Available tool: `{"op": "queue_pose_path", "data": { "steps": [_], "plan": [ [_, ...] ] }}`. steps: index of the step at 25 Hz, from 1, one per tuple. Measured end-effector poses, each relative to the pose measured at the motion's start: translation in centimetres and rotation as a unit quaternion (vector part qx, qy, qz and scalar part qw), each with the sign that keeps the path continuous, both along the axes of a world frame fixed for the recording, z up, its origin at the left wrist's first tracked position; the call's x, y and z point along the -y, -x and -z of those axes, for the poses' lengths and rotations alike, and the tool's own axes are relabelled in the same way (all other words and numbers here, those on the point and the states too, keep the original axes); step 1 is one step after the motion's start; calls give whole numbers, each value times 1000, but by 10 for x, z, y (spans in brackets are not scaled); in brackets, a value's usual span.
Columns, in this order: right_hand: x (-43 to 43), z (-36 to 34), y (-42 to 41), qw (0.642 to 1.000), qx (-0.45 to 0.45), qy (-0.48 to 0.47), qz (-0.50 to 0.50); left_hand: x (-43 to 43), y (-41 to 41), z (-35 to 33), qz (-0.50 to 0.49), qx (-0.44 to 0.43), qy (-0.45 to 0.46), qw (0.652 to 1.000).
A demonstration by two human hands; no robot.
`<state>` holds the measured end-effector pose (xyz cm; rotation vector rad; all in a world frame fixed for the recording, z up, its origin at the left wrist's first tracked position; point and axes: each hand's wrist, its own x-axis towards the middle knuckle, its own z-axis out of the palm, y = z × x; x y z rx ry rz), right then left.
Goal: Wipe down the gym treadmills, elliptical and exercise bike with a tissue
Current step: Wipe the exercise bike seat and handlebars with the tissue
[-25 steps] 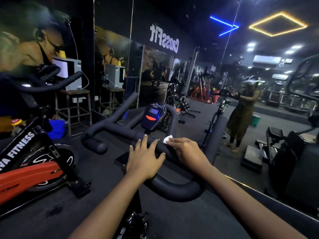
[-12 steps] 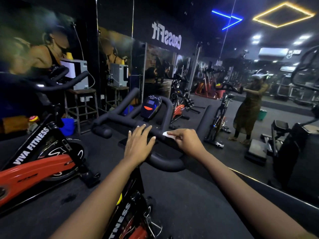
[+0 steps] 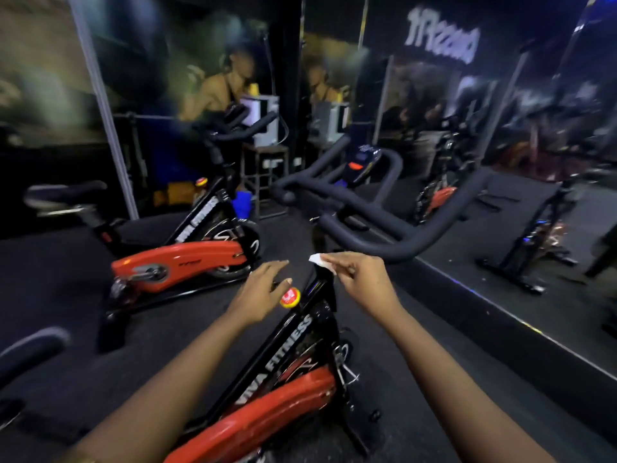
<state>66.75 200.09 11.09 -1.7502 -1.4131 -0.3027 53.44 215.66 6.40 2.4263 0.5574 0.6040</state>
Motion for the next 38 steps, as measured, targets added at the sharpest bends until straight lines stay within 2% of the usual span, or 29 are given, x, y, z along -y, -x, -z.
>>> {"op": "queue_pose_path", "data": {
  "steps": [5, 9, 17, 20, 25, 31, 38],
  "plan": [
    [-19, 58, 82, 990, -46, 62, -116, 13, 125, 65, -105, -94, 32, 990],
    [-51, 91, 164, 963, -57, 148, -217, 30, 241, 104, -193, -142, 73, 968],
    [-104, 170, 404, 861, -63, 312, -397, 83, 504, 162, -366, -205, 184, 889],
    [-115, 196, 522, 835, -55, 348, -422, 95, 621, 175, -402, -269, 196, 853],
    [-143, 236, 668, 785, -20, 444, -433, 101, 759, 184, -426, -338, 239, 804],
    [-234, 247, 760, 762, 26, 496, -415, 15, 850, 192, -417, -354, 294, 784],
    [-433, 248, 775, 817, -9, 477, -325, -224, 875, 167, -359, -353, 251, 827]
  ]
}}
